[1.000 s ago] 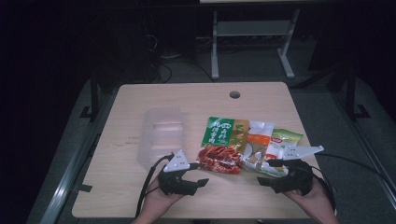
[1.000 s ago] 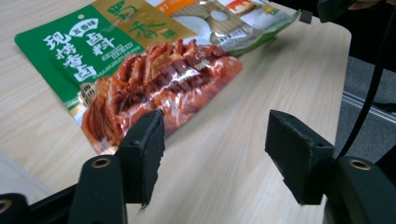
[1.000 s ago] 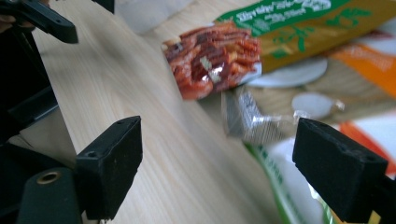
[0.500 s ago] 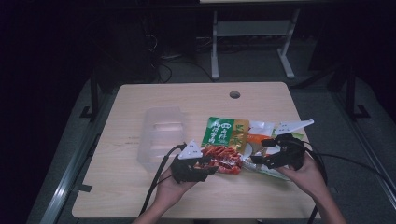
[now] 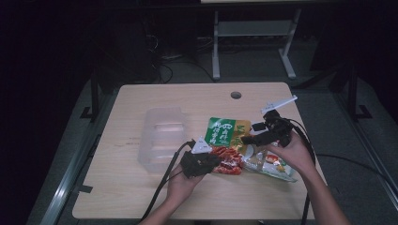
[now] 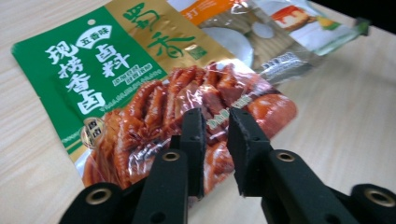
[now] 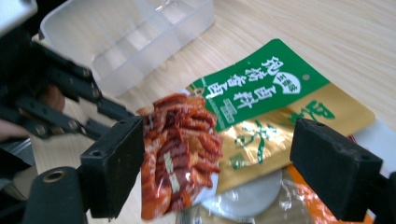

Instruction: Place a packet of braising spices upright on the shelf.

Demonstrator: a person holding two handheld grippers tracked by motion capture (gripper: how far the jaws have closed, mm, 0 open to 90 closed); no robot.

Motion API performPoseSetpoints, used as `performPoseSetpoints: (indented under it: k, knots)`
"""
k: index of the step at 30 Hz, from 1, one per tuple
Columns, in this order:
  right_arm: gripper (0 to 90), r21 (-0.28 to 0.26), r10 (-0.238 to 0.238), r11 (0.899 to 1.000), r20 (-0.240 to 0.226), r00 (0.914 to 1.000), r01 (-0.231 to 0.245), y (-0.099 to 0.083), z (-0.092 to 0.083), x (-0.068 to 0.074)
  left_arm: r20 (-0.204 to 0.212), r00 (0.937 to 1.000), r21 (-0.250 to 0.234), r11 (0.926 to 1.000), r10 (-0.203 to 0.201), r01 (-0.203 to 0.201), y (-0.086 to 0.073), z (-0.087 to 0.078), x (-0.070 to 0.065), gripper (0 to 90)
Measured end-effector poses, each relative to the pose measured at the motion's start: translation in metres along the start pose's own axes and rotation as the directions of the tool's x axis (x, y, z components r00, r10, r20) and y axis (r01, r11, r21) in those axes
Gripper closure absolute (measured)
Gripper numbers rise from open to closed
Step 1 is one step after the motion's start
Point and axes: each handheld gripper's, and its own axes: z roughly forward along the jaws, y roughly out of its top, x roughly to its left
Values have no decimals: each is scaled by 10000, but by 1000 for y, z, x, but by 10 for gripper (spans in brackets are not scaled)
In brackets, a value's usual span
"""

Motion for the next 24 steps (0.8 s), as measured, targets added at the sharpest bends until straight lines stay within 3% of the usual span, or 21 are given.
performPoseSetpoints:
  k: [3, 5, 7, 8, 10, 11, 12, 14, 17, 24]
  knots:
    - [193, 220, 228, 9995, -123, 9997, -226, 10, 11, -7, -342, 9993, 204, 9997, 131, -124, 1, 8, -1, 776]
    - [209, 679, 644, 9955, 174, 9978, -655, 12, 25, -19, -492, 9986, 354, 9992, 187, -170, 1, 14, 0, 790]
    - [221, 781, 706, 9943, 220, 9973, -721, 12, 28, -23, -652, 9978, 595, 9982, 95, -56, 1, 21, 0, 797]
    - [253, 997, 1249, 9868, 314, 9917, -1274, 9, 35, -33, -705, 9975, 691, 9976, 106, -57, 1, 22, 0, 800]
    - [275, 1160, 1580, 9801, 362, 9868, -1612, 6, 40, -42, -951, 9953, 820, 9966, 194, -116, 0, 26, -1, 802]
    - [275, 1160, 1580, 9801, 362, 9868, -1612, 6, 40, -42, -951, 9953, 820, 9966, 194, -116, 0, 26, -1, 802]
    - [291, 1452, 1808, 9714, 618, 9816, -1880, 4, 48, -52, -1094, 9934, 1017, 9945, 356, -244, -1, 28, -3, 801]
    - [295, 1495, 1890, 9689, 680, 9796, -1973, 3, 50, -54, -1208, 9916, 1080, 9936, 460, -330, -2, 29, -3, 800]
    - [310, 1644, 2354, 9544, 981, 9669, -2491, 1, 59, -64, -1490, 9875, 1288, 9912, 510, -318, -7, 31, -7, 796]
    - [321, 1830, 2871, 9345, 1196, 9504, -3053, -5, 72, -73, -1469, 9878, 1453, 9889, 515, -300, -9, 34, -8, 795]
